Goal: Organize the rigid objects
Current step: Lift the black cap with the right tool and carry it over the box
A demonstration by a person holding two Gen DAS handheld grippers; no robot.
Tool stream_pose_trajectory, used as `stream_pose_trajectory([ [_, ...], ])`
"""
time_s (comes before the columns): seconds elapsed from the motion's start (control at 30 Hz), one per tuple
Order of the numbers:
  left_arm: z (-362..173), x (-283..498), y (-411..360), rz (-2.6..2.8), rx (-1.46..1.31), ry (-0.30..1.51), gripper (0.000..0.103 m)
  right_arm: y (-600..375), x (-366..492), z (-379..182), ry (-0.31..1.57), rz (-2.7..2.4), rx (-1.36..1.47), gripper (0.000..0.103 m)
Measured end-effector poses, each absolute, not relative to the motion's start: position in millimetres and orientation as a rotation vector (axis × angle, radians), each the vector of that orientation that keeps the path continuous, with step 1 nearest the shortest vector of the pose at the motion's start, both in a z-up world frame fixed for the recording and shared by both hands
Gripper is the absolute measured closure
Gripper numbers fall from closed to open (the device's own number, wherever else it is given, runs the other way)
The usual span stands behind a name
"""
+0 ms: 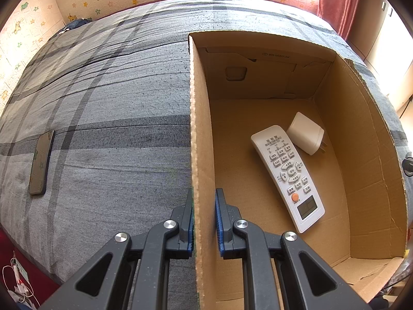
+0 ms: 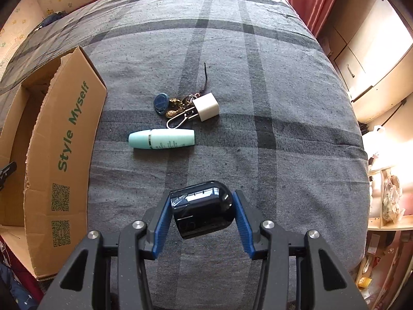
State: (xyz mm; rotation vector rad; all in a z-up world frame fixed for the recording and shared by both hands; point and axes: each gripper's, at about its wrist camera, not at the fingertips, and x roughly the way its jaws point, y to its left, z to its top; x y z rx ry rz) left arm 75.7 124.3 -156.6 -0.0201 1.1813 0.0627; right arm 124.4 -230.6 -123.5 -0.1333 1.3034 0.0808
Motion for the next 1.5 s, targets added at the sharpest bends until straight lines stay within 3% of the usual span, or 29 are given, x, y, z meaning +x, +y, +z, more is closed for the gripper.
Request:
stream_pose_trajectory([
  [0.7,-156,77,124,0.064,-0.018,1.183,0.089,-101,104,-43,1.161,0.395,-0.305,0.053],
  [1.17,-156,77,125,0.064,-0.019,1.182,0.089,-18,117,-68,1.169,0.514,-0.33,0.053],
  [1.5,-156,77,125,0.064,-0.022,1.182,0.089,19,141,-114,1.255,0.489,-0.386,0.053],
])
